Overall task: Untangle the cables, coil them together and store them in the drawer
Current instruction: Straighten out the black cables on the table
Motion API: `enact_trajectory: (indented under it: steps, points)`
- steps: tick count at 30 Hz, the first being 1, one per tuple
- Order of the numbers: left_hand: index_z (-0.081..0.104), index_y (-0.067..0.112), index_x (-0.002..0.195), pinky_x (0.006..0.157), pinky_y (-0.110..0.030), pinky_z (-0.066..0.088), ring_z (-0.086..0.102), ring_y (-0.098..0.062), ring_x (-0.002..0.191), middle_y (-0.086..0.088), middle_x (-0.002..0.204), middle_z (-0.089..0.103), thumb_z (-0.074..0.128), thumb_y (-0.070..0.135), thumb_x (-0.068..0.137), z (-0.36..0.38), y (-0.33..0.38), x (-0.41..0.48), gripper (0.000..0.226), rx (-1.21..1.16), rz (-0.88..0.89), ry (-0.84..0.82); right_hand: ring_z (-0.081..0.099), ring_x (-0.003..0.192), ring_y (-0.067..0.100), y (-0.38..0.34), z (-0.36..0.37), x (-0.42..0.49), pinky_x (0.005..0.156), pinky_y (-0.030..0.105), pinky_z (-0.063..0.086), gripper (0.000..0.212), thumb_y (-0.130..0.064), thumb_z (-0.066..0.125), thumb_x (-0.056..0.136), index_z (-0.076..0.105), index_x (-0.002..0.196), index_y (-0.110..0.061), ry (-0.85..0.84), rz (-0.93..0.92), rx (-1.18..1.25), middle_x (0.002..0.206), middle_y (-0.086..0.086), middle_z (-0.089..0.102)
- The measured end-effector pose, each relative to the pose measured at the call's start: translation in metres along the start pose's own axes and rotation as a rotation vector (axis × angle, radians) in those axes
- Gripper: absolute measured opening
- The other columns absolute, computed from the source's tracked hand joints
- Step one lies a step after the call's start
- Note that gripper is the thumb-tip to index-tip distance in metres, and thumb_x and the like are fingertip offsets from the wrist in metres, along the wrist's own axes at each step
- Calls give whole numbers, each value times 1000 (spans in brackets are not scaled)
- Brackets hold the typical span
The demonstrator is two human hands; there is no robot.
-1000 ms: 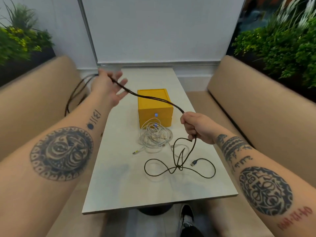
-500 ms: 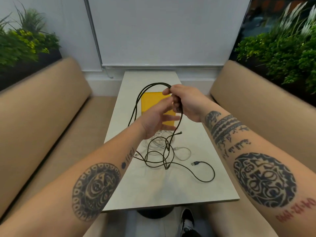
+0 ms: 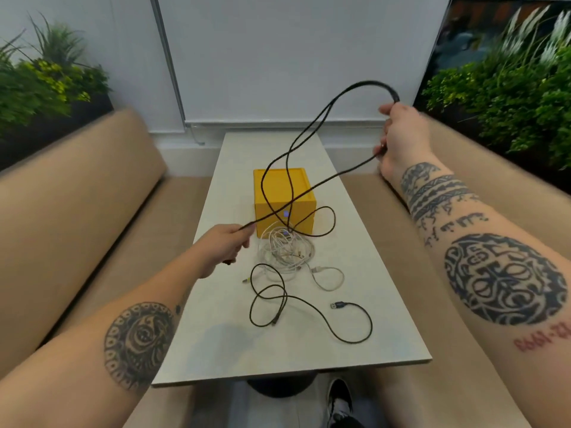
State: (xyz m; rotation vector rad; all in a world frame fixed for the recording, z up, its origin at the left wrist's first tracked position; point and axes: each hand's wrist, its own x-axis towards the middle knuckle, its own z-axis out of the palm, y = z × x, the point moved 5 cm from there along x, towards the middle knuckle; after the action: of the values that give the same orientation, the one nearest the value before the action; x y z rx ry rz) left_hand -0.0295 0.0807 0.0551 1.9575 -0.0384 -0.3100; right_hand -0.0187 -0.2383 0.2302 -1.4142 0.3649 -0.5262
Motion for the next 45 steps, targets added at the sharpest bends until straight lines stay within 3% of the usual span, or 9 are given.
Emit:
enact_trajectory:
  steps: [5,10,16,23,26,32,38,41,45]
  points:
    - [38,21,64,48,-24,22,21,-13,50,6,54,28,66,31,97,-27,3,3,44,-186,1,104,48,77,16,44,-19,-3,65,34,41,28,-28,37,95,65,87,-31,45,77,-114,88,-4,52]
    - [48,19,64,42,-16,12,20,-10,46,6,54,26,61,19,80,-39,16,4,21,-550,94,110,43,72,12,66,-26,-1,56,26,36,30,-22,39,99,68,96,-25,2,146,-14,80,-6,49]
    - [54,22,84,41,-16,23,31,-10,44,7,53,25,46,33,104,-27,54,9,24,-700,82,55,34,53,8,52,-13,-6,55,25,32,20,-25,46,104,64,104,-17,-84,174,156,73,-4,46]
    - [44,26,71,30,-12,23,26,-5,34,9,45,26,36,38,107,-9,98,13,38,-1036,-115,-40,44,57,16,50,-30,16,52,25,44,25,-3,30,100,55,100,-8,145,368,429,72,4,48]
    - [47,25,73,37,-11,31,35,-7,38,10,47,34,41,35,104,15,118,8,34,-957,-132,-57,62,71,20,46,-17,2,72,38,55,25,1,33,103,55,94,-5,-54,427,586,83,7,58]
    - [66,23,98,53,-25,50,53,-16,56,-1,72,62,45,47,104,64,164,-4,33,-657,-13,-110,68,86,16,39,26,-56,87,37,45,15,-15,69,91,64,105,-20,-556,141,0,98,-1,71]
    - [68,26,100,73,-35,49,67,-27,83,-1,88,70,45,48,104,71,175,-6,33,-443,40,-62,63,76,13,43,29,-59,69,30,46,5,-18,74,88,71,86,-14,-544,-74,-305,83,2,72]
    - [66,27,104,75,-38,53,67,-25,69,0,88,69,42,50,104,78,175,-7,33,-394,36,-101,65,75,8,46,33,-61,68,34,57,16,-13,79,82,72,82,1,-517,-107,-321,74,0,70]
    - [61,22,98,52,-25,42,50,-16,45,0,71,56,38,48,106,81,174,-7,35,-336,94,-114,53,60,12,33,32,-65,61,30,46,16,-29,80,79,75,78,-14,-415,-266,-654,73,0,69]
